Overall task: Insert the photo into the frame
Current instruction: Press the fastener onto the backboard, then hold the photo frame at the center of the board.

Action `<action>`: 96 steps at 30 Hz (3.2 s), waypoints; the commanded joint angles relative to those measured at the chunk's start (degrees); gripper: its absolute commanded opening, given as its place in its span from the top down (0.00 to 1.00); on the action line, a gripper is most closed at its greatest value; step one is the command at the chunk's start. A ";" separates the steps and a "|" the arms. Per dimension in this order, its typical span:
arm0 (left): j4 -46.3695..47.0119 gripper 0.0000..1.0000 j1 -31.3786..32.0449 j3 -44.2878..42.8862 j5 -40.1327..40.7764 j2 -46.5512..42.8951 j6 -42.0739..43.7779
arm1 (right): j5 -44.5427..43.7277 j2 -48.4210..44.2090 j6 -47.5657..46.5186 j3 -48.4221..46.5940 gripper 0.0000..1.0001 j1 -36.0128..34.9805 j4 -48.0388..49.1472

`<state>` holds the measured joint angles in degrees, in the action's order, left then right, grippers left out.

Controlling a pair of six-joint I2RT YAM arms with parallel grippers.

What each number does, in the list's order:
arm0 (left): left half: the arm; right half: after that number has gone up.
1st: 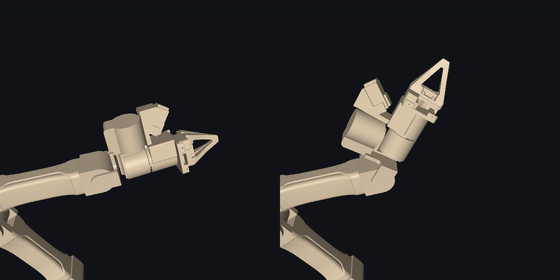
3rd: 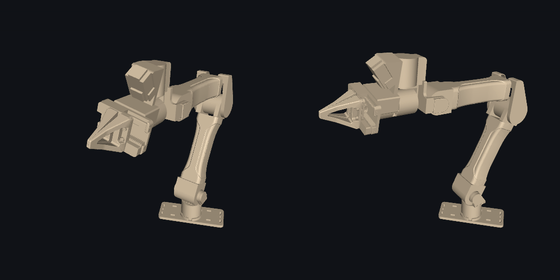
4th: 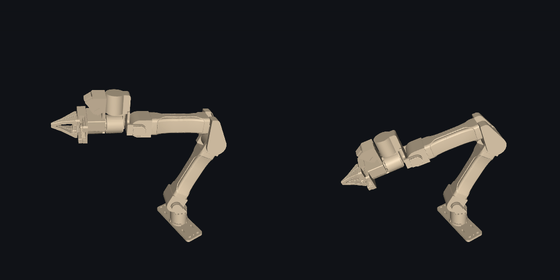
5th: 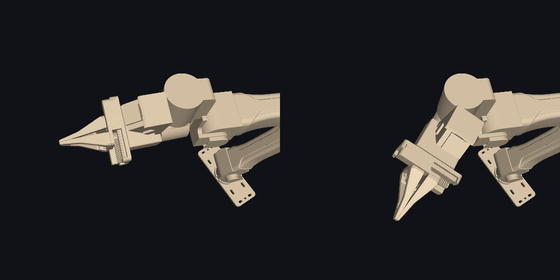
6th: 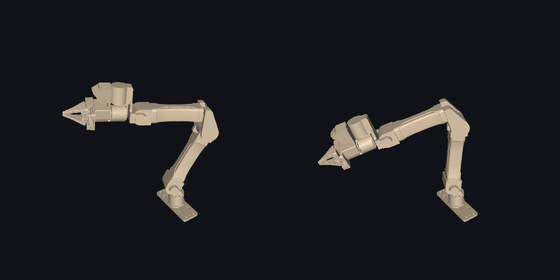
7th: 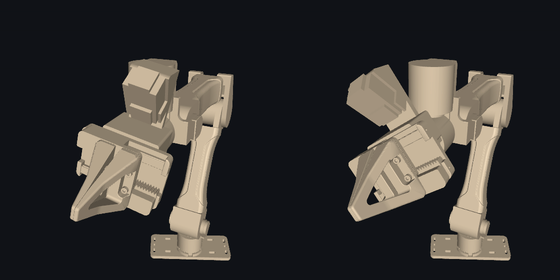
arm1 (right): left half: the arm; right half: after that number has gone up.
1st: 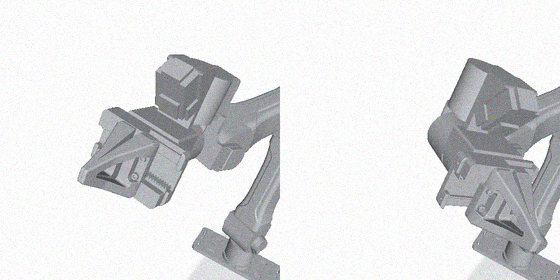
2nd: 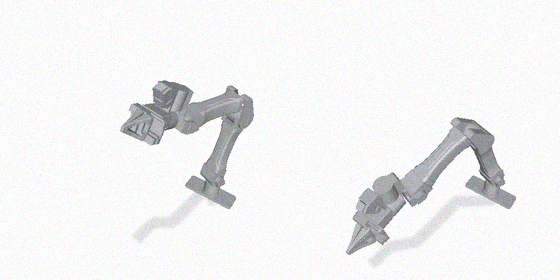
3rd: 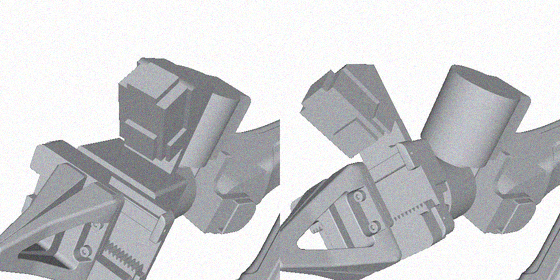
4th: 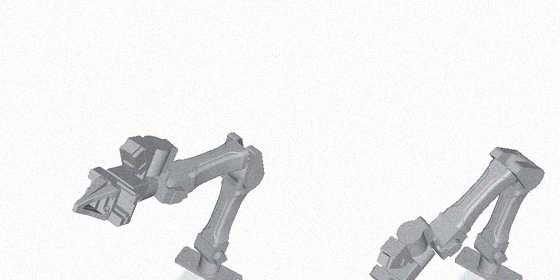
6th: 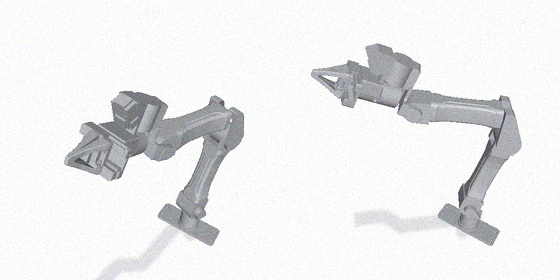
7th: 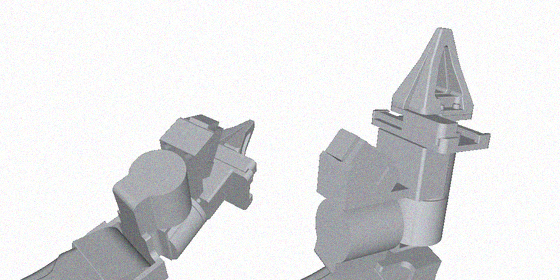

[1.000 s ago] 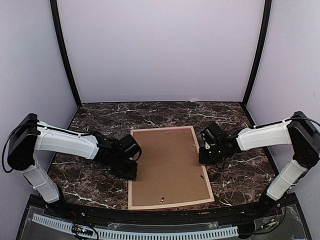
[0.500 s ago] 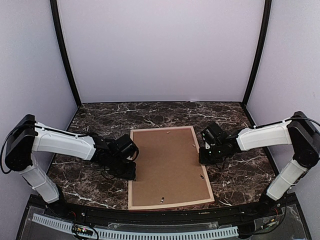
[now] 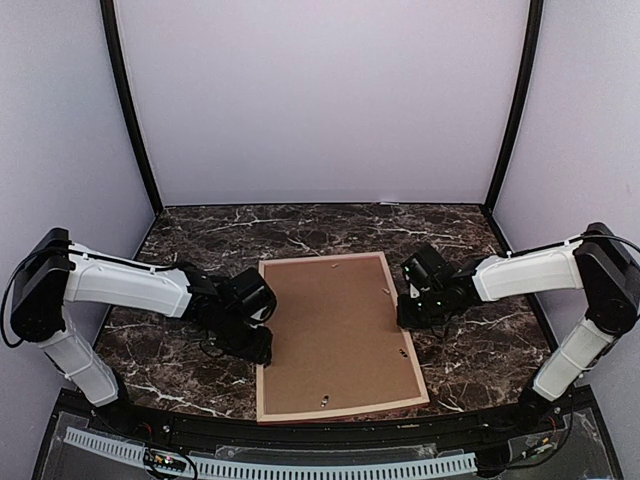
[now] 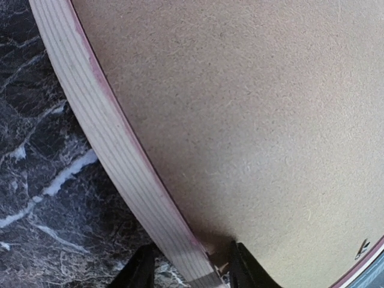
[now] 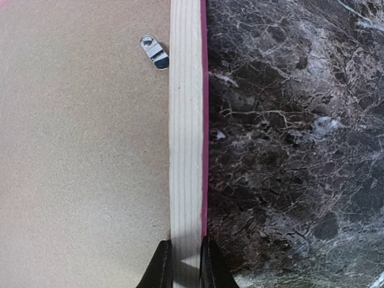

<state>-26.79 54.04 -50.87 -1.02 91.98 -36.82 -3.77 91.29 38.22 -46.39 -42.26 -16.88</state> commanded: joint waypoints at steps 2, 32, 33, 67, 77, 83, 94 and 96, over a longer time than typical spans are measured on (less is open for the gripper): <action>-5.54 0.48 -1.23 -1.44 -0.87 -2.77 2.19 | 2.89 3.03 1.21 0.86 0.89 -0.17 -0.20; -4.53 0.32 -0.03 -1.40 -3.66 -1.49 8.06 | 3.59 3.09 1.48 1.92 0.89 -0.18 0.91; -4.60 0.33 0.18 -1.59 -3.47 -0.98 8.05 | 3.59 3.11 1.46 2.00 0.88 -0.19 0.91; -5.12 0.63 0.46 -1.73 -1.54 1.35 8.91 | 3.60 3.80 1.15 1.92 0.88 -0.19 1.53; -5.03 0.49 0.51 -2.38 -1.97 0.52 9.28 | 5.04 4.03 1.01 1.68 0.88 -0.19 1.42; -4.48 0.30 -0.36 -3.04 -1.95 -2.71 9.18 | 5.04 4.08 0.98 1.57 0.88 -0.12 1.35; -0.82 0.31 -8.12 -2.91 -3.99 -1.70 6.73 | 5.23 2.60 1.90 2.02 0.88 -0.32 1.42; -0.37 0.34 -8.94 -3.38 -3.88 -0.24 6.68 | 5.31 2.35 2.21 2.22 0.88 -0.64 1.51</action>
<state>-28.23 46.74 -52.88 -4.14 90.08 -29.26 -2.79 92.05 38.26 -46.37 -42.22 -14.31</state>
